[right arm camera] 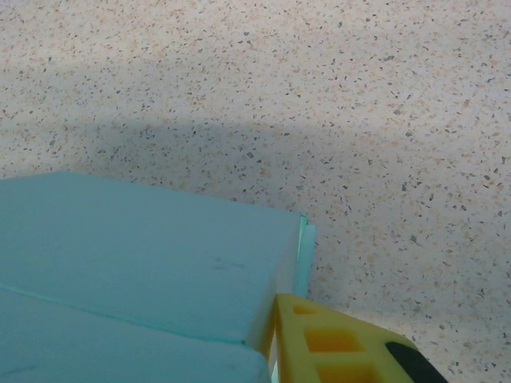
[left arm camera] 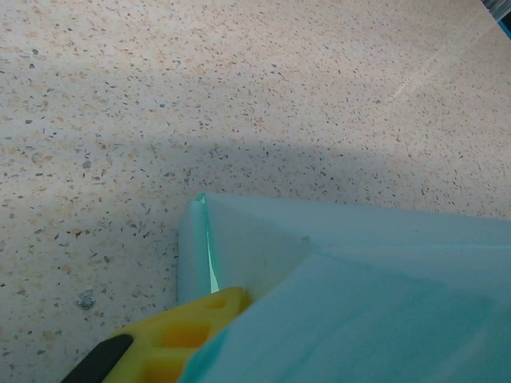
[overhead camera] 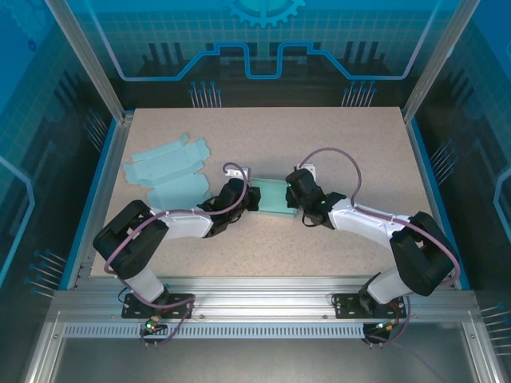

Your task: Fold the paper box

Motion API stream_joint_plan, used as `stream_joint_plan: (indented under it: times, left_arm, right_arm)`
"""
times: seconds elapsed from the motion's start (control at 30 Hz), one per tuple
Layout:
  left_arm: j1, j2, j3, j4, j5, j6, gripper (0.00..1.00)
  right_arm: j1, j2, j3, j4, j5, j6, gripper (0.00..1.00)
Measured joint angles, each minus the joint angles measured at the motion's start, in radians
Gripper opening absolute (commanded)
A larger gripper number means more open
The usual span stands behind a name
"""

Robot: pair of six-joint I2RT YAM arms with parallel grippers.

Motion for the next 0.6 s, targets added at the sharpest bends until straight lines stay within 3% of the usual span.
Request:
stream_joint_plan:
  times: [0.43, 0.6]
  left_arm:
    - [-0.022, 0.0, -0.071, 0.054, -0.009, -0.003, 0.19]
    - [-0.026, 0.001, -0.098, 0.069, -0.009, -0.003, 0.32]
  right_arm:
    - [0.022, 0.006, -0.078, 0.046, -0.01, 0.053, 0.17]
    - [0.023, 0.014, -0.096, 0.05, -0.009, 0.059, 0.17]
